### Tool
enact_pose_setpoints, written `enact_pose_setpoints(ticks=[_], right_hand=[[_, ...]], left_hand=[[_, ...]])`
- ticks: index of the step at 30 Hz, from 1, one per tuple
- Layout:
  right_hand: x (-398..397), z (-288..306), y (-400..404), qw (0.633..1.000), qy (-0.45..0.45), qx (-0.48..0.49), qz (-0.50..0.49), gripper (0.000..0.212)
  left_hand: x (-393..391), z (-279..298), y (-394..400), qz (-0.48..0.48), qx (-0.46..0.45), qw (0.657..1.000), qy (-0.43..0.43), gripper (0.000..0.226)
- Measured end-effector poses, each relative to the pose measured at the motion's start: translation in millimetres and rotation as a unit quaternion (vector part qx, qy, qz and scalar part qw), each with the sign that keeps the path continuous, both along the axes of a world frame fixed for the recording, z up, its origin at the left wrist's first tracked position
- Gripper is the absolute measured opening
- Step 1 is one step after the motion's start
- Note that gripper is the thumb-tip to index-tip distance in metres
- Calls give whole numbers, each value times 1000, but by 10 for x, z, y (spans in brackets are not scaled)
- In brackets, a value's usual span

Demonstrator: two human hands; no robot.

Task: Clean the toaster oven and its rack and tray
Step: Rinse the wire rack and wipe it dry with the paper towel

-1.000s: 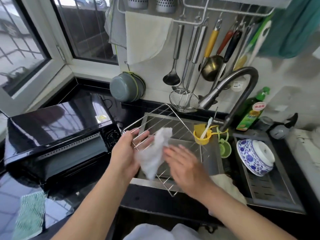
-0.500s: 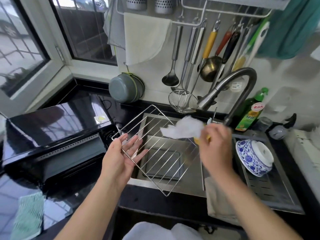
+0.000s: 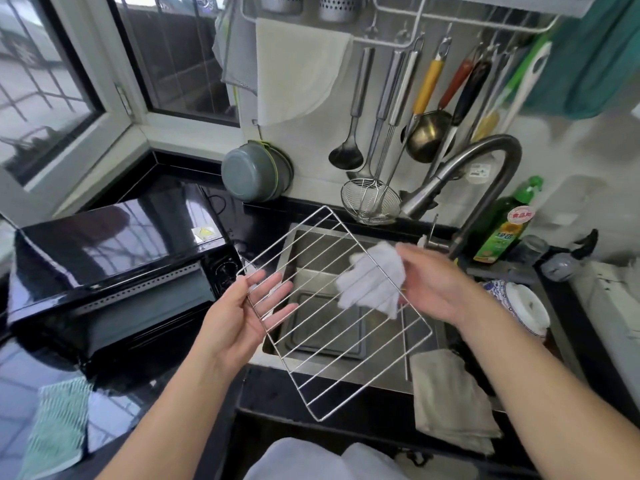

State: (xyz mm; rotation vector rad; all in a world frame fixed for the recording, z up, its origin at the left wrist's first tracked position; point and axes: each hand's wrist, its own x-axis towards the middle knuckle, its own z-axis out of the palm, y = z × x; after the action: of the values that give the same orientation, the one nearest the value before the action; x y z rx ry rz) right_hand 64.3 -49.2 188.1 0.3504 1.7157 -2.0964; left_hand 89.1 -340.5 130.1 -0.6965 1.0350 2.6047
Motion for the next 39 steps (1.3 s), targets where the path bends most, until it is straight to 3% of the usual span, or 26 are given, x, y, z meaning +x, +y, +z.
enact_pose_setpoints(ticks=[2, 5, 9, 14, 20, 25, 29, 34, 36, 39], right_hand=[[80, -83, -210, 989, -53, -97, 98, 57], [224, -193, -381, 941, -132, -257, 178, 96], [425, -386, -689, 886, -148, -386, 210, 107], [587, -536, -909, 914, -143, -344, 159, 105], [544, -216, -182, 972, -90, -214, 29, 95], [470, -83, 114, 980, -43, -191, -19, 90], [557, -128, -112, 973, -78, -217, 2, 89], [826, -333, -648, 910, -102, -401, 0, 101], [912, -372, -864, 903, -90, -420, -17, 99], [1000, -533, -1138, 890, -148, -431, -4, 100]], left_hand=[[-56, 79, 56, -18, -20, 1000, -4, 33], [-190, 223, 100, -16, -89, 996, 5, 31], [-316, 353, 166, -1, -147, 988, 34, 34], [-348, 327, 280, -4, -167, 984, 57, 33], [-428, 251, -12, 12, -214, 974, 69, 31], [-444, 183, -73, 26, -218, 973, 64, 30], [-497, 162, 36, 72, -195, 977, 40, 28], [-498, 170, 147, 165, -137, 977, 6, 31], [-502, 176, 168, 215, -100, 971, -10, 28], [-498, 149, 213, 286, -67, 955, -29, 24]])
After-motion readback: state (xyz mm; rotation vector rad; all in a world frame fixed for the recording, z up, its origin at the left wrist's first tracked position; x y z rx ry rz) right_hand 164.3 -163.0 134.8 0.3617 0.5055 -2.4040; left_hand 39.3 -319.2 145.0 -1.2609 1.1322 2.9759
